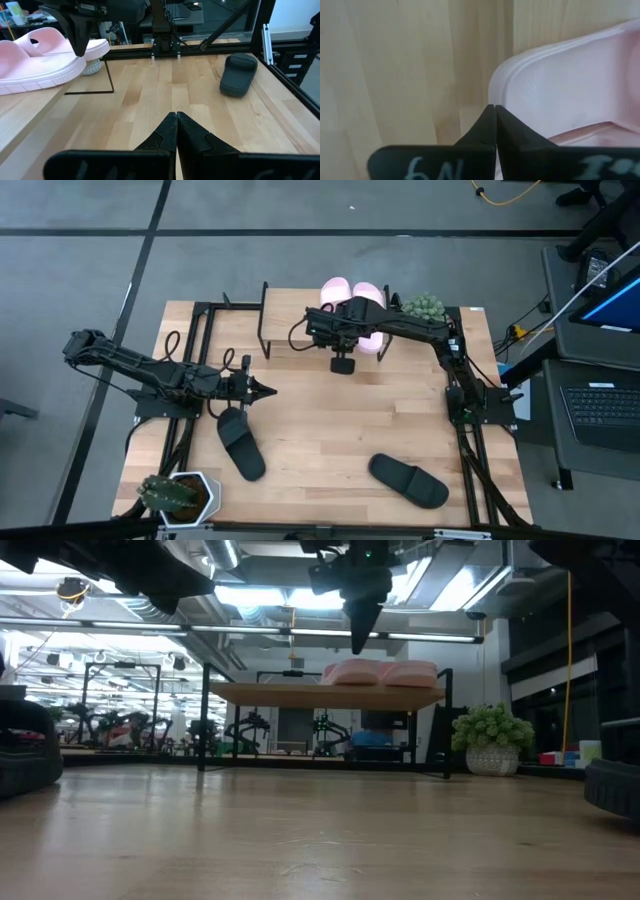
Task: Pick and place slides into the shelf
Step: Put the pink slide on the shelf, then put the right black slide on the shelf
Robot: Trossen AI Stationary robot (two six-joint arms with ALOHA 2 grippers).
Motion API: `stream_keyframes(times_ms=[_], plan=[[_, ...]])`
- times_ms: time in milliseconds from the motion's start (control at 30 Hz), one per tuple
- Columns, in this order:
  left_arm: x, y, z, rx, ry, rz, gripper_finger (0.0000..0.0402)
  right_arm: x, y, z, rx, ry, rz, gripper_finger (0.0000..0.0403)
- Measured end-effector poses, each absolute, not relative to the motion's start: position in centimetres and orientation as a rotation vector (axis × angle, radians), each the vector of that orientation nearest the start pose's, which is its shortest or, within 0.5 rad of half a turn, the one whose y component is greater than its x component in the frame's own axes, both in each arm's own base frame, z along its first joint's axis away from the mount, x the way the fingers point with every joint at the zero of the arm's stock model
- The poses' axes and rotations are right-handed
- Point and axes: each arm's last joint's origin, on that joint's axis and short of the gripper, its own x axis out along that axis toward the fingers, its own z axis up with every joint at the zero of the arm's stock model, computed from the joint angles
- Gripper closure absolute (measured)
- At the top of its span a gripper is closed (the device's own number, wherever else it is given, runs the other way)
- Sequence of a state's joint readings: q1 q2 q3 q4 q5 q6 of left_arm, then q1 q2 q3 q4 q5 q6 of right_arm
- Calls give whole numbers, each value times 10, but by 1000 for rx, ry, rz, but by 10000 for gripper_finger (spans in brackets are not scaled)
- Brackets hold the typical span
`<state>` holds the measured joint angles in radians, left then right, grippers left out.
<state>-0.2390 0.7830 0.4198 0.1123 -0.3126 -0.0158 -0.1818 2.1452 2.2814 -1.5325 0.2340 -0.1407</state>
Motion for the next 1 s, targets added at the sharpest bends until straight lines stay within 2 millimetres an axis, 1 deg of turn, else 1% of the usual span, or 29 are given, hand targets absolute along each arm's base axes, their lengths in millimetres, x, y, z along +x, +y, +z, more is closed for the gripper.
stream_keyframes(times_ms=[133, 267, 367, 500, 567, 600, 667, 733, 900, 1000], plan=[[173, -33, 235, 53, 241, 75, 401, 404, -80, 328, -169, 1417, -234, 403], [173, -33, 235, 73, 238, 73, 401, 398, -73, 347, -208, 1339, -266, 403], [173, -33, 236, 72, 230, 73, 401, 390, -62, 368, -248, 1248, -329, 403], [173, -33, 237, 68, 227, 73, 401, 376, -40, 396, -276, 1121, -369, 403], [173, -33, 237, 65, 223, 73, 401, 372, -28, 406, -273, 1068, -372, 403], [173, -33, 237, 65, 221, 73, 401, 370, -21, 407, -269, 1050, -378, 403], [173, -33, 237, 63, 218, 73, 401, 372, -8, 404, -254, 1024, -408, 403], [173, -33, 237, 63, 218, 74, 401, 376, 5, 392, -272, 1030, -410, 403], [173, -33, 237, 54, 219, 75, 401, 389, 35, 350, -300, 1050, -364, 403], [173, -33, 237, 55, 219, 74, 401, 389, 44, 324, -284, 1082, -368, 403]])
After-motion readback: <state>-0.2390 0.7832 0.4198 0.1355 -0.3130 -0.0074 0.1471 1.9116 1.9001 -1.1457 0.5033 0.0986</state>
